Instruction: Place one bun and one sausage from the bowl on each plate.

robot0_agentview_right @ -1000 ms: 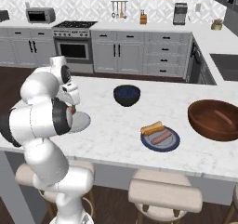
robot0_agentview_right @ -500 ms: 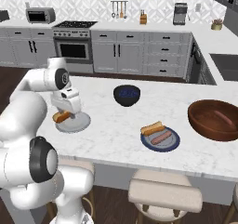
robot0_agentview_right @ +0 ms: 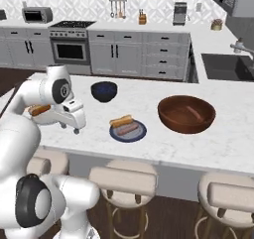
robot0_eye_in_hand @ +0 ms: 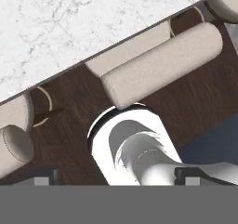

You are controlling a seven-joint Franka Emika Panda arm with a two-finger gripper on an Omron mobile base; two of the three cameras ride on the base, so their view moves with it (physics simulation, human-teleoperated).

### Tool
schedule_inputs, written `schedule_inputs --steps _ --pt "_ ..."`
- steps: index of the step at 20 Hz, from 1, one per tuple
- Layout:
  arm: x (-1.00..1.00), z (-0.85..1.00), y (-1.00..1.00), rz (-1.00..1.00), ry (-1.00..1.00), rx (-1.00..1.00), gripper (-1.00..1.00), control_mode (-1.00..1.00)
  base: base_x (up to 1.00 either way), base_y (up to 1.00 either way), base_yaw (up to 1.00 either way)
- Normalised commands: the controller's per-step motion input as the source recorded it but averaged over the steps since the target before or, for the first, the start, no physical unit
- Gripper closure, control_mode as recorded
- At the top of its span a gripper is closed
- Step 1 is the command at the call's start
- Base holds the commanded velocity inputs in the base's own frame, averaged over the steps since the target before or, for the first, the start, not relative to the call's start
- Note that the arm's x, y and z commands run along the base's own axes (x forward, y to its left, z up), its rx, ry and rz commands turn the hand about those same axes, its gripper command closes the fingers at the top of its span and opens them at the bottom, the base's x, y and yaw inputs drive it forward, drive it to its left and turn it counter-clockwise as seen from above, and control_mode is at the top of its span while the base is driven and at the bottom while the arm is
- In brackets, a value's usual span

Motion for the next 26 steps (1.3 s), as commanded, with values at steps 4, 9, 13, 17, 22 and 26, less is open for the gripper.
schedule_inputs --steps 4,9,13,17,22,26 --pt "0.0 0.0 0.0 0.0 0.0 0.0 -1.0 1.0 0.44 -1.0 0.11" --pt "0.0 0.0 0.0 0.0 0.0 0.0 -1.0 1.0 0.54 -1.0 0.1" --pt "0.0 0.0 0.0 0.0 0.0 0.0 -1.0 1.0 0.28 -1.0 0.06" --pt "0.0 0.0 0.0 0.0 0.0 0.0 -1.0 1.0 0.71 -0.76 -0.01" --pt "0.6 0.13 -0.27 -0.02 0.0 0.04 -1.0 -1.0 0.4 -0.06 -0.02" --pt "1.0 0.17 -0.79 -0.01 0.0 0.05 -1.0 -1.0 0.0 0.0 0.0"
